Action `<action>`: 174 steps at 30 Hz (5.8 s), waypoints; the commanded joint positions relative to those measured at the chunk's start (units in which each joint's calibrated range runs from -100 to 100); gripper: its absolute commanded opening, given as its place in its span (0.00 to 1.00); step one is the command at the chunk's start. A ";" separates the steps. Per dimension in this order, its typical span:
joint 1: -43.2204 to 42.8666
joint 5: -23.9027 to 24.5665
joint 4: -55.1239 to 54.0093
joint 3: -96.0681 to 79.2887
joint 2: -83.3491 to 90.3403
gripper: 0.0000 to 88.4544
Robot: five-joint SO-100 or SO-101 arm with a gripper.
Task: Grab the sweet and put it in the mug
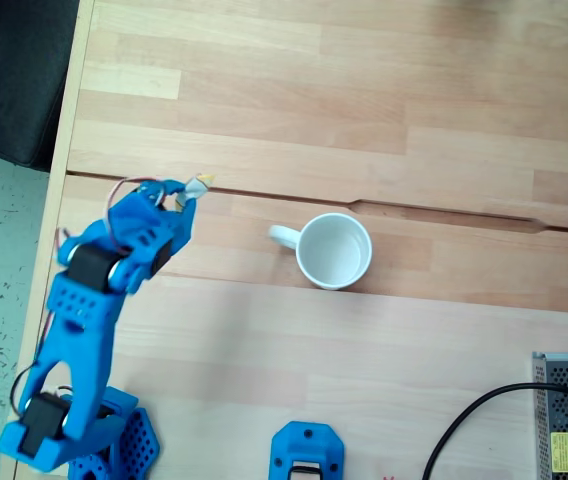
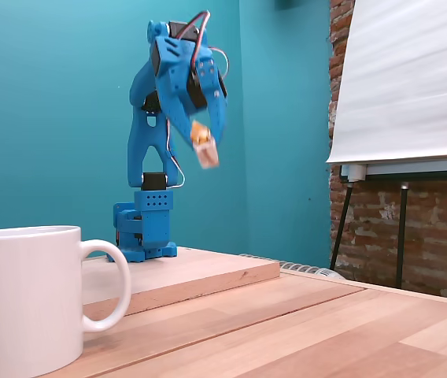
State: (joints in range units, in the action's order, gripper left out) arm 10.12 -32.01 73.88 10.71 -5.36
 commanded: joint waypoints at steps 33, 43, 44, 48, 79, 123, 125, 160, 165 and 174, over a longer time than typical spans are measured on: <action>28.37 0.15 -14.69 -9.55 0.97 0.00; 23.14 0.20 -19.85 -9.55 -4.88 0.00; 22.56 0.20 -20.01 -9.55 -5.05 0.00; 20.38 0.24 -20.01 -9.55 -5.14 0.00; 23.51 0.24 -20.09 -9.55 -4.88 0.00; -1.48 2.78 -20.17 -68.88 50.54 0.00; -4.38 3.22 -20.09 -75.03 57.08 0.00; -11.50 -4.05 -19.28 -110.71 99.51 0.00; -11.35 -4.10 -19.45 -110.71 100.45 0.00; -11.57 -4.10 -20.25 -110.62 100.54 0.00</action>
State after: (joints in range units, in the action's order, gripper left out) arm -1.48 -35.97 54.76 -99.10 94.46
